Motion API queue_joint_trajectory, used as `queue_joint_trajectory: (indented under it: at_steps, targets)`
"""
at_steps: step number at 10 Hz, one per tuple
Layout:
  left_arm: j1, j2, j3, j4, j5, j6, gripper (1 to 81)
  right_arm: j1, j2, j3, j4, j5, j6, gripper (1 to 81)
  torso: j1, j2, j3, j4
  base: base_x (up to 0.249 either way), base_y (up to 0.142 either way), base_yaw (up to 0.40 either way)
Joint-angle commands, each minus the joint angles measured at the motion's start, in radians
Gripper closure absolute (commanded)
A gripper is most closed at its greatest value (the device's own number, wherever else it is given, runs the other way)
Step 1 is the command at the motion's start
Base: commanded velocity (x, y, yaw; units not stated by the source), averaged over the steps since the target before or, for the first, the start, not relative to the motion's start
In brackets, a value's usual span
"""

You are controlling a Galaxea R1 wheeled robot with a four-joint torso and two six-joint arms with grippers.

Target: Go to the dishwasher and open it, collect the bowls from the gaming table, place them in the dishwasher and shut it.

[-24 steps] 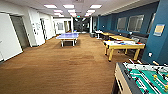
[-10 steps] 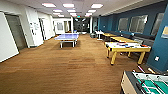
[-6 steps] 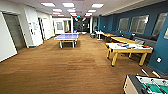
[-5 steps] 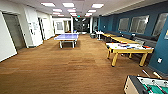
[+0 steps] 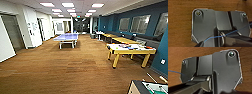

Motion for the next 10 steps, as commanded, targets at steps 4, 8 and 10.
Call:
queue_joint_trajectory:
  at_steps: [4, 8, 10]
  targets:
    - [-0.048, 0.001, -0.002, -0.001, 0.057, 0.003, 1.0, 0.054, -0.002, -0.003, -0.001, -0.049, 0.003, 1.0, 0.0, 0.0, 0.0, 0.0, 0.201, 0.0, 0.0]
    - [-0.048, 0.001, -0.002, -0.001, 0.059, 0.003, 1.0, 0.057, -0.005, -0.004, 0.001, -0.054, 0.003, 1.0, 0.0, 0.0, 0.0, 0.0, 0.201, 0.0, 0.0]
    - [-0.048, 0.001, -0.002, -0.002, 0.057, 0.003, 1.0, 0.058, -0.005, -0.006, -0.001, -0.054, 0.003, 1.0, 0.0, 0.0, 0.0, 0.0, 0.201, 0.0, 0.0]
